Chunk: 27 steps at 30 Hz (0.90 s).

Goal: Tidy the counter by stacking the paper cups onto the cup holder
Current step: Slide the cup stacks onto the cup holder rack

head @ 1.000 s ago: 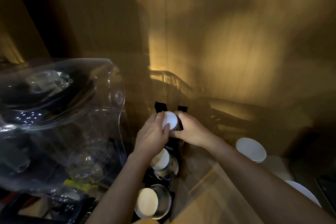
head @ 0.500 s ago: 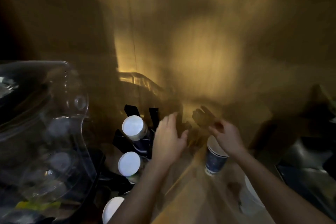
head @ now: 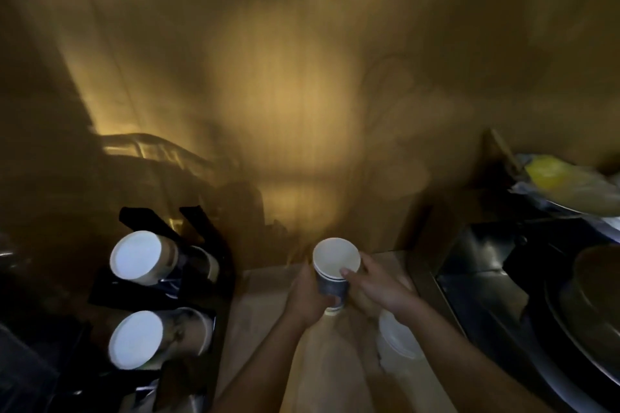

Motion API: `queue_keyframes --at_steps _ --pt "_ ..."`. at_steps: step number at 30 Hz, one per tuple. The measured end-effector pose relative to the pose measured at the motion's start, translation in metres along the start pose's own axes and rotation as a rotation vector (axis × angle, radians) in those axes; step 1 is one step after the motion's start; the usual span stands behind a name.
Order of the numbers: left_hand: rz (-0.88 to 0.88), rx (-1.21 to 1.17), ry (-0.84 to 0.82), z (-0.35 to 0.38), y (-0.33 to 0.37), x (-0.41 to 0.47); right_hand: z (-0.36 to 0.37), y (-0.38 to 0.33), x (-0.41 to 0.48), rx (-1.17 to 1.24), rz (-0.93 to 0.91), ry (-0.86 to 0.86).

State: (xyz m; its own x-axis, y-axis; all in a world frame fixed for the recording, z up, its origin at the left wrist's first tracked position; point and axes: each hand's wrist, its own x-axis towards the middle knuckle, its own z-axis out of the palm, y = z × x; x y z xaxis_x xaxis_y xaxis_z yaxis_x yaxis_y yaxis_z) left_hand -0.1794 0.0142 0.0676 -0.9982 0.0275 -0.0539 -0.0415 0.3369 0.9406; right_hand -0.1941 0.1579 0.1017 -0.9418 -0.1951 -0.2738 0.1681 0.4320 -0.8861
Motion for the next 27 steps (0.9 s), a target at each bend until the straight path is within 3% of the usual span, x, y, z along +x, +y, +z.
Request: queue_keyframes --at_steps 2,5,12,17,21,27 --pt "-0.03 -0.079 -0.021 0.005 -0.006 0.005 0.002 0.003 0.003 0.058 -0.004 -0.034" --pt "-0.051 -0.149 0.084 0.005 -0.015 0.009 0.005 0.006 0.005 0.104 -0.015 0.001" --pt "-0.1 -0.295 0.157 -0.015 -0.022 0.008 0.01 0.003 0.012 0.026 -0.161 -0.018" --pt "-0.081 -0.439 0.258 -0.044 -0.004 0.0 0.009 -0.019 0.011 0.028 -0.28 -0.133" --pt "0.047 -0.575 0.414 -0.069 0.025 -0.008 0.017 -0.056 -0.004 0.056 -0.393 -0.35" --pt "0.029 -0.476 0.539 -0.105 0.072 -0.018 0.021 -0.113 -0.017 0.159 -0.507 -0.336"
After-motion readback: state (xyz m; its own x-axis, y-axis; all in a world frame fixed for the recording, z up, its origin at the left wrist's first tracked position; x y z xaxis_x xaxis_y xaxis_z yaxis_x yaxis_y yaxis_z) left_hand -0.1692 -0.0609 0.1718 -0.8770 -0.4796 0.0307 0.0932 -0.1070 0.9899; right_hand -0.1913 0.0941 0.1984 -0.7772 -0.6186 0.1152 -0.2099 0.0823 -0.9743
